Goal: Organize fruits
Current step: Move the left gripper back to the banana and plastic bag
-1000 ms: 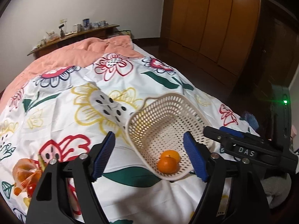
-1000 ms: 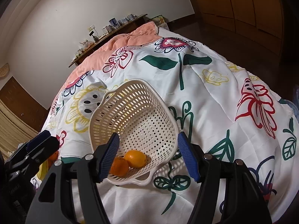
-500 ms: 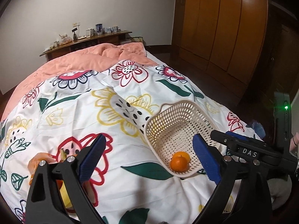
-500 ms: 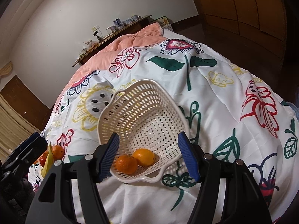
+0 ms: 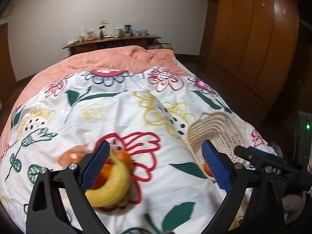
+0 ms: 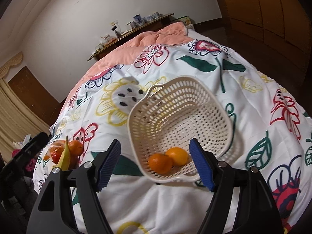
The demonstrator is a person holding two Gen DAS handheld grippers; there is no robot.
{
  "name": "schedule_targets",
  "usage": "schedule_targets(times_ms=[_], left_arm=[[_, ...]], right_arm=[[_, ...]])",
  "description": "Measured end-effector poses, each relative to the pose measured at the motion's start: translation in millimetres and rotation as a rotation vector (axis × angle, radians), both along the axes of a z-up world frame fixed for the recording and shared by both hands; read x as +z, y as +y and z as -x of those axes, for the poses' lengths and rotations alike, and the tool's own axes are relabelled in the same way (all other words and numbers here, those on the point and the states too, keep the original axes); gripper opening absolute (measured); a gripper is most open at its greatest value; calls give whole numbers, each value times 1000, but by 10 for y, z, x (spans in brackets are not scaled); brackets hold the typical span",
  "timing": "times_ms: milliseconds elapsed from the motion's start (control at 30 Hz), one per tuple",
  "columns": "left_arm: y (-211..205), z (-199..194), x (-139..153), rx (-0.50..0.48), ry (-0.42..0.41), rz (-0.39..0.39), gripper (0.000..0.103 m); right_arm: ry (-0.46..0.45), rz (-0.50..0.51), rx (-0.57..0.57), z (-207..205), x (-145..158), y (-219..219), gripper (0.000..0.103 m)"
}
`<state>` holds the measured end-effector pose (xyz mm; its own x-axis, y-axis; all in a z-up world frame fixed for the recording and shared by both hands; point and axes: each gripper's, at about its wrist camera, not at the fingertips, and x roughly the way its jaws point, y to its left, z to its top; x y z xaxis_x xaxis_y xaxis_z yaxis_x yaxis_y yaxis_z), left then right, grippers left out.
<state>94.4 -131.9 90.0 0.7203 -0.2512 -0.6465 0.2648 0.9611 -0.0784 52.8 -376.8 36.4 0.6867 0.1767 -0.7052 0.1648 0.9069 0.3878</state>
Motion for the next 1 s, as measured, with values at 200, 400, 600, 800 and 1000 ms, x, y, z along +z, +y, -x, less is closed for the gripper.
schedule_targets(times_ms=[200,400,600,800,1000], left_arm=[[430,45,101,99,-29,16,99],[796,49,104,182,-26,38,100],[1147,16,5,259,11,68,100],[1383,-13,-16,298,12,90,100],[1522,-155,-208,307,82,132,100]], right_arm=[[12,-10,35,-7,-8,164,75],[25,-35,75,-24,-5,310,79],[39,-79,132,-41,8,505,87],[55,-118,185,-79,9,734,91],[69,-88,256,-92,-38,1010,91]])
